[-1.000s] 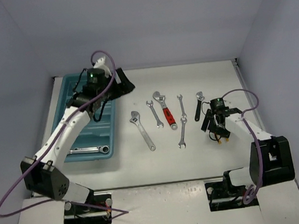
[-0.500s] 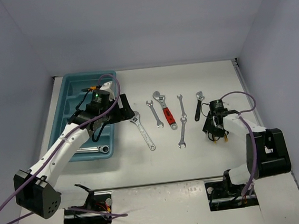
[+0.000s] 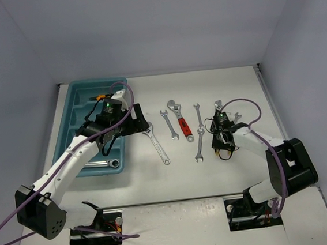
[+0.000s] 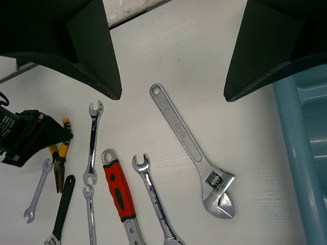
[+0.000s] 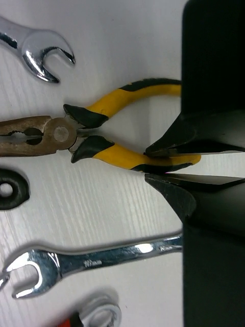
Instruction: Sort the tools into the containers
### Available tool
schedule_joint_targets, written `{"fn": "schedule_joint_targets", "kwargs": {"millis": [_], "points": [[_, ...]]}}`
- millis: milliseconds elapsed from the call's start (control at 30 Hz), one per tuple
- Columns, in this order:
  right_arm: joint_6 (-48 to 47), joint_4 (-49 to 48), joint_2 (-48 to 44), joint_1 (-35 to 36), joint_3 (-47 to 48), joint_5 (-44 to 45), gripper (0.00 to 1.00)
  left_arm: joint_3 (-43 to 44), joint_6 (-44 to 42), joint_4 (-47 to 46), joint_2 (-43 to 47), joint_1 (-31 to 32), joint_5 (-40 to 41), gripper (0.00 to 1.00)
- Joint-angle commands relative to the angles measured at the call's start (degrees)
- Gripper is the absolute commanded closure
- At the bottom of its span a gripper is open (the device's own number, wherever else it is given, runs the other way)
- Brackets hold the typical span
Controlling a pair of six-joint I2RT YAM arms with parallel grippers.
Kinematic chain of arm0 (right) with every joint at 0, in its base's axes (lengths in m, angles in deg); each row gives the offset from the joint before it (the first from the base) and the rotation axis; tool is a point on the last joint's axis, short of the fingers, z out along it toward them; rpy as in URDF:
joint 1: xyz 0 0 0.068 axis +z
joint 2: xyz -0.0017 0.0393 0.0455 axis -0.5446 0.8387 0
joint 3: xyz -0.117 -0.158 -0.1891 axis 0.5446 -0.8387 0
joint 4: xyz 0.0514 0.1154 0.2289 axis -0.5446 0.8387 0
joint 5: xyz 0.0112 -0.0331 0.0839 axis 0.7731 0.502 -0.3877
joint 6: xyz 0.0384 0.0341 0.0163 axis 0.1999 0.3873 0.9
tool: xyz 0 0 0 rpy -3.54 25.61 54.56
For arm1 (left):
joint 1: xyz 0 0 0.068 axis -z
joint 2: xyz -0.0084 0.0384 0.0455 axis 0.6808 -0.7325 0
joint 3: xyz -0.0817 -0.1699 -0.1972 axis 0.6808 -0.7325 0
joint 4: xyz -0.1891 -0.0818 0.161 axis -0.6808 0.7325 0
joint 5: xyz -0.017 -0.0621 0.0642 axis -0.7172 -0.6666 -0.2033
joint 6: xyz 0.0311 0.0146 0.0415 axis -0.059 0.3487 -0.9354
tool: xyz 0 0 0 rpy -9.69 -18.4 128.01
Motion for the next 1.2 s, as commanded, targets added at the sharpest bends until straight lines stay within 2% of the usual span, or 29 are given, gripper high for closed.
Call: {"fn": "schedule_joint_targets", "kwargs": {"millis": [0,233,433,667,733,967,1167], "points": [[-2.0,0.1,-8.3,0.6,5.0,-2.7,1.00,4.0,-2.3,-2.6,0.1,1.4,-1.8,0.21],[-10.5,-1.6,-18.3,3.7,12.0,-11.0,1.00,3.4,-2.7,-10.5,1.2,3.9,-5.7,0.21],[-13.2,-6.8,-23.0,7.6,14.8,-18.0,1.00,1.4,3.3,-21.7,1.6,5.6,-8.7,0.21],[-15.1,-11.0,-23.5,13.4,16.0,-20.0,1.00,2.8,5.4,-27.0,0.7,9.7,-3.2,0.21],[-15.2,-12.0,-23.6,15.0,16.2,-20.1,1.00,2.4,6.9,-31.2,0.3,10.5,-1.2,0.21],[-15.2,-13.2,-22.7,17.8,17.3,-20.1,1.00,3.3,9.3,-32.2,-1.1,13.1,5.7,0.21],[-15.5,-13.9,-22.1,19.4,17.9,-19.5,1.00,5.5,10.7,-32.8,-3.4,13.2,6.1,0.21]]}}
